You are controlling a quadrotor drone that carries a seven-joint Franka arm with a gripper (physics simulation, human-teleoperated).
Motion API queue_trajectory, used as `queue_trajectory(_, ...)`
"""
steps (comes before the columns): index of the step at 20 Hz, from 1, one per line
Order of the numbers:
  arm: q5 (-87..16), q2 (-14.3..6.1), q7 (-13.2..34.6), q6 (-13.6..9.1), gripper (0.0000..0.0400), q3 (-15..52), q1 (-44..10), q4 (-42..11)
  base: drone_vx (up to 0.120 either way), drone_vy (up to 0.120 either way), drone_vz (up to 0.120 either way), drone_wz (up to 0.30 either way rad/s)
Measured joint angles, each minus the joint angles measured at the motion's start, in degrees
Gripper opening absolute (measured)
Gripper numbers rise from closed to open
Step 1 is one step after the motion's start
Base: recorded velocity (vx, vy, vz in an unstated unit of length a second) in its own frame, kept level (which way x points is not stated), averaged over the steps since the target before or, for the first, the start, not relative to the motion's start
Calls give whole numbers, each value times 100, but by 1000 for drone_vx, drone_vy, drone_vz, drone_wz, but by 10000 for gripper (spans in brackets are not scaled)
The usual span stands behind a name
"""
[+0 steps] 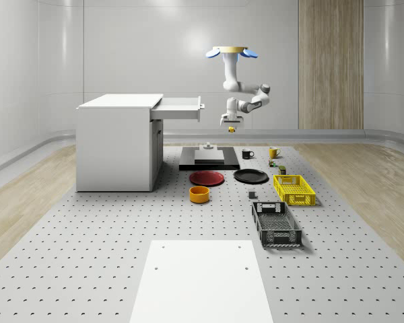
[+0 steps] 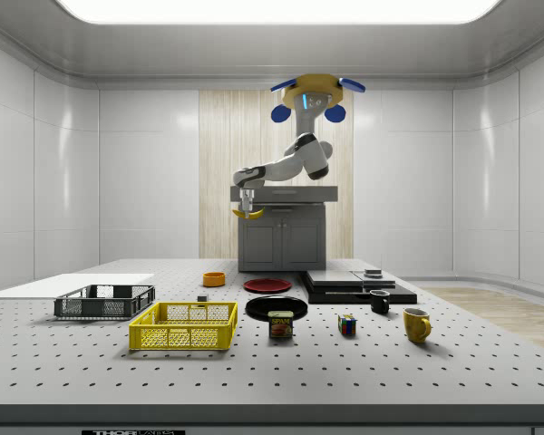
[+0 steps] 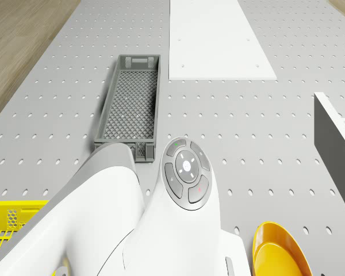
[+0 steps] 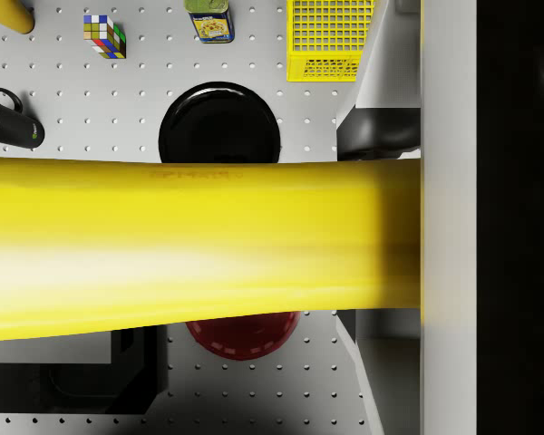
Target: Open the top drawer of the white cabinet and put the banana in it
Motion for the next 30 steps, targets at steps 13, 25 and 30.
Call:
queue_trajectory(13,-4,-8,-3,7,190,-1,4,1,-120,0,120,0)
queue_trajectory(25,-7,-14,-6,13,190,-1,7,1,-120,0,120,0)
queue_trajectory(30,-8,-16,-7,15,190,-1,9,2,-120,0,120,0)
